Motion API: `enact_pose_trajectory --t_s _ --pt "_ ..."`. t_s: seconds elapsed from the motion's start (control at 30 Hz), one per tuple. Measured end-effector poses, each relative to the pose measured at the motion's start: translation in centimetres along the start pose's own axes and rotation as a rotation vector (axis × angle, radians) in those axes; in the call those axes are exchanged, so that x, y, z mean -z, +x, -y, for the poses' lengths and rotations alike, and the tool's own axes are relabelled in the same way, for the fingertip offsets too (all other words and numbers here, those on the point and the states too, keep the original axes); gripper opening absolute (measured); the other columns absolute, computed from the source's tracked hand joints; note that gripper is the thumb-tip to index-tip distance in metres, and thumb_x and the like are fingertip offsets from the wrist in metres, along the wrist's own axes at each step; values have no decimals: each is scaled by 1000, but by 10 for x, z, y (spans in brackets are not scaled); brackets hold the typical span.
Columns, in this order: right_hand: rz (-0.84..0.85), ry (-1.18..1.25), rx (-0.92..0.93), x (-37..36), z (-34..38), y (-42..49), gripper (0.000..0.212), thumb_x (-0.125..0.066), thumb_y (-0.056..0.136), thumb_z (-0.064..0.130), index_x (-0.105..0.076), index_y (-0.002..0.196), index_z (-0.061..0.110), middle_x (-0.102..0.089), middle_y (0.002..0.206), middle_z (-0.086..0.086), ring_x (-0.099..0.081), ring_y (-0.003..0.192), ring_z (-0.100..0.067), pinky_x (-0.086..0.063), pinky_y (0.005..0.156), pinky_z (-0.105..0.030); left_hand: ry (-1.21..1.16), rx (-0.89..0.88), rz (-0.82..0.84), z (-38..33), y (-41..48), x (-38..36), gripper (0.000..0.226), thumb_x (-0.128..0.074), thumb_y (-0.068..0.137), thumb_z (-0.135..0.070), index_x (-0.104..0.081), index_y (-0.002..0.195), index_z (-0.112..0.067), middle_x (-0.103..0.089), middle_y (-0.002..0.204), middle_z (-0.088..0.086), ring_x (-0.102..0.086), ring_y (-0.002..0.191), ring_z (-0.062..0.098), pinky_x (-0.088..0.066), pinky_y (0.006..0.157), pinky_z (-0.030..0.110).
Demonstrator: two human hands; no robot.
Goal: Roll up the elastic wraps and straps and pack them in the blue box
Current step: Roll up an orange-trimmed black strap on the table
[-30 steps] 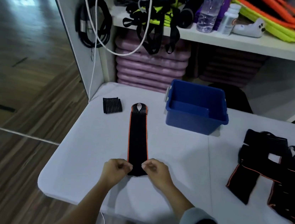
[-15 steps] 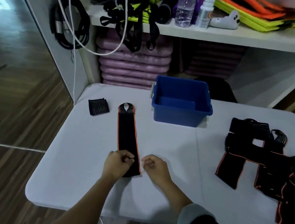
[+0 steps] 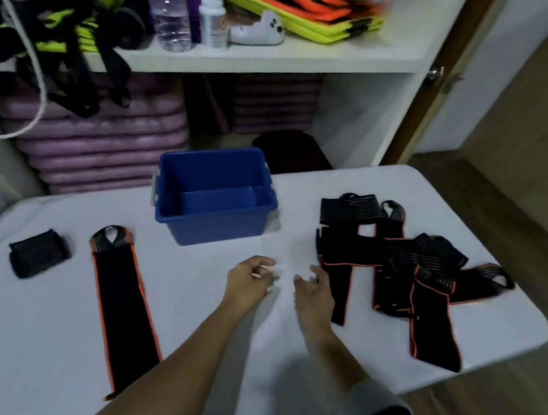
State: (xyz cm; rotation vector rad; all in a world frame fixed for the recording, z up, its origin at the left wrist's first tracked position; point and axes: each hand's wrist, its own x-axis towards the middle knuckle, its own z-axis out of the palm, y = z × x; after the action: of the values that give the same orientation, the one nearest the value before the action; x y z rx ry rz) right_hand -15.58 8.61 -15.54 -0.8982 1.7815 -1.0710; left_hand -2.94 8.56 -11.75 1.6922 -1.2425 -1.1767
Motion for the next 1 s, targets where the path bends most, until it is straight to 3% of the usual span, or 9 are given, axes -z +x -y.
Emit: enact_pose_trajectory --t_s 0.1,0.2,0.3,0.4,0.5,0.57,0.73,0.9,1.0 --pt "-54 -77 9 24 5 34 41 -60 88 22 -47 127 15 -57 114 -8 -56 101 -22 -45 91 -33 -31 38 24 -18 28 -33 21 -62 84 -13 -62 101 -27 -66 96 13 -64 71 17 -57 67 23" --pt "-41 -216 85 38 11 71 40 -59 88 30 -49 125 20 -59 115 -5 -59 99 -20 -47 94 -39 -71 102 39 -32 55 -61 24 -64 86 -19 -55 108 -24 -64 91 7 -61 73 16 -52 53 13" --pt "45 -287 158 41 23 110 40 -58 89 28 -51 127 19 -55 117 -10 -57 105 -25 -46 95 -43 -155 209 29 -41 78 -83 29 -63 87 -16 -50 113 -18 -58 82 0 -58 73 21 -46 42 10" --pt "157 -373 242 34 32 151 37 -57 89 25 -55 126 19 -56 121 -14 -52 113 -29 -43 98 -45 -136 270 20 -40 101 -100 34 -64 87 -17 -49 117 -14 -61 95 0 -60 66 23 -45 40 14" --pt "317 -441 322 30 33 183 35 -57 90 23 -57 124 21 -58 125 -10 -52 117 -28 -41 102 -45 -87 309 37 -34 119 -112 40 -68 83 -21 -51 118 -12 -59 83 -9 -66 74 26 -58 68 28" --pt "410 -482 377 30 35 199 31 -57 90 21 -61 121 18 -61 123 -8 -54 116 -24 -41 104 -40 -57 325 59 -30 127 -118 44 -72 79 -25 -54 118 -13 -62 85 -6 -68 86 27 -55 85 41" --pt "605 -534 351 32 35 221 23 -55 92 11 -67 112 9 -66 119 -5 -57 114 -15 -35 92 -10 16 346 62 -21 135 -129 50 -77 70 -28 -57 115 -18 -67 95 7 -66 93 26 -54 88 44" --pt "716 -607 375 31 31 233 18 -62 87 12 -70 103 14 -71 103 -4 -61 104 -19 -38 103 -35 23 371 17 -21 132 -132 34 -69 77 -4 -62 109 -11 -65 91 9 -67 86 30 -57 79 43" --pt "734 -620 343 30 32 238 16 -64 85 12 -70 98 21 -71 98 1 -59 104 -19 -38 103 -38 73 318 -39 -20 130 -130 32 -66 79 -3 -65 109 -13 -65 92 3 -65 90 23 -54 88 38"
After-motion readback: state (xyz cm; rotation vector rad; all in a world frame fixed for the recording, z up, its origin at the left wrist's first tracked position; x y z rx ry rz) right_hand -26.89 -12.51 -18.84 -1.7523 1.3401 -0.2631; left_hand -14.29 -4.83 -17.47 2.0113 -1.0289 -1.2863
